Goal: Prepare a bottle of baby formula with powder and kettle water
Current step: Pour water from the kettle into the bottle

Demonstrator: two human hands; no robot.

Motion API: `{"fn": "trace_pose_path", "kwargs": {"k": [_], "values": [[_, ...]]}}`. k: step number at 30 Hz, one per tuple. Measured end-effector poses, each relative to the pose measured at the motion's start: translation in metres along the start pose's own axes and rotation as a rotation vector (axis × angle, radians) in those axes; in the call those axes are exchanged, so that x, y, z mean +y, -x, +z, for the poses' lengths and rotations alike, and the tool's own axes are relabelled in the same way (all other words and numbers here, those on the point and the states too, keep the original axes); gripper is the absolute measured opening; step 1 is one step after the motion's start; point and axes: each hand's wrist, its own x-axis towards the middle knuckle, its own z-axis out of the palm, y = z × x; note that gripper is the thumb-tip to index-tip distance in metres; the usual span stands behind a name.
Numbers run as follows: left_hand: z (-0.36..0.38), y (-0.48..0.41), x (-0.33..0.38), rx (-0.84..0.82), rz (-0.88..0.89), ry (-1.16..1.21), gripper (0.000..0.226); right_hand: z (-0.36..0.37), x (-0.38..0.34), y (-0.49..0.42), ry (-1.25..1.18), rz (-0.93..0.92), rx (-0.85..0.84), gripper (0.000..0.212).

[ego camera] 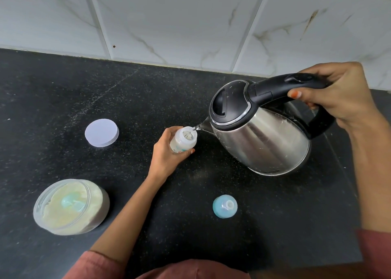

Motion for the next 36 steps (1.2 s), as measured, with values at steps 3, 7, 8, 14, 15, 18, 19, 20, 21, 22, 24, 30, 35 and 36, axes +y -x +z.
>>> {"fn": "trace_pose_path", "kwargs": {"k": [3,7,8,14,15,18,19,20,21,22,24,30,35,36], "values": [[-0.0009,0.0002,-0.0005,0.002,0.0,-0.001,0.058,0.0011,-0.0004,0.0005,-0.011,0.003,-0.023,0.024],[-0.0026,0.0004,0.0008,0.008,-0.002,-0.006,0.057,0.0022,0.0,0.0004,-0.016,0.008,-0.005,0.017],[-0.003,0.0004,0.001,0.01,-0.001,-0.005,0.057,0.0025,0.0,0.0003,-0.017,0.007,-0.002,0.016],[-0.0018,0.0016,0.0016,0.012,0.003,-0.004,0.058,0.0034,-0.0007,0.0013,-0.038,0.017,-0.024,0.026],[-0.0017,0.0015,0.0016,0.013,0.004,-0.005,0.058,0.0034,-0.0003,0.0013,-0.041,0.021,-0.024,0.027],[-0.0018,0.0017,0.0017,0.014,0.001,-0.003,0.058,0.003,0.0008,0.0014,-0.038,0.018,-0.03,0.029],[-0.0019,0.0017,0.0016,0.016,0.0,-0.002,0.058,0.0027,0.0009,0.0013,-0.032,0.017,-0.03,0.028],[-0.0019,0.0016,0.0018,0.017,0.0,0.0,0.058,0.0025,0.0011,0.0012,-0.023,0.015,-0.028,0.026],[-0.0019,0.0015,0.0017,0.017,0.002,0.0,0.058,0.0024,0.0012,0.001,-0.012,0.011,-0.026,0.024],[-0.002,0.0014,0.002,0.016,0.005,0.0,0.058,0.002,0.0017,0.0008,-0.003,0.007,-0.023,0.022],[-0.0021,0.0011,0.0025,0.017,0.009,-0.004,0.058,0.0017,0.0029,0.0007,0.004,0.003,-0.013,0.023],[-0.0019,0.0016,0.0029,0.017,0.008,-0.001,0.058,0.0024,0.0008,0.0007,-0.009,0.017,-0.002,0.018],[-0.002,0.0022,0.0015,0.015,0.009,0.003,0.058,0.0036,-0.0018,0.0018,-0.033,0.041,-0.034,0.032],[-0.002,0.0021,0.0013,0.018,0.01,0.003,0.058,0.0036,-0.0018,0.0016,-0.04,0.044,-0.034,0.034]]}}
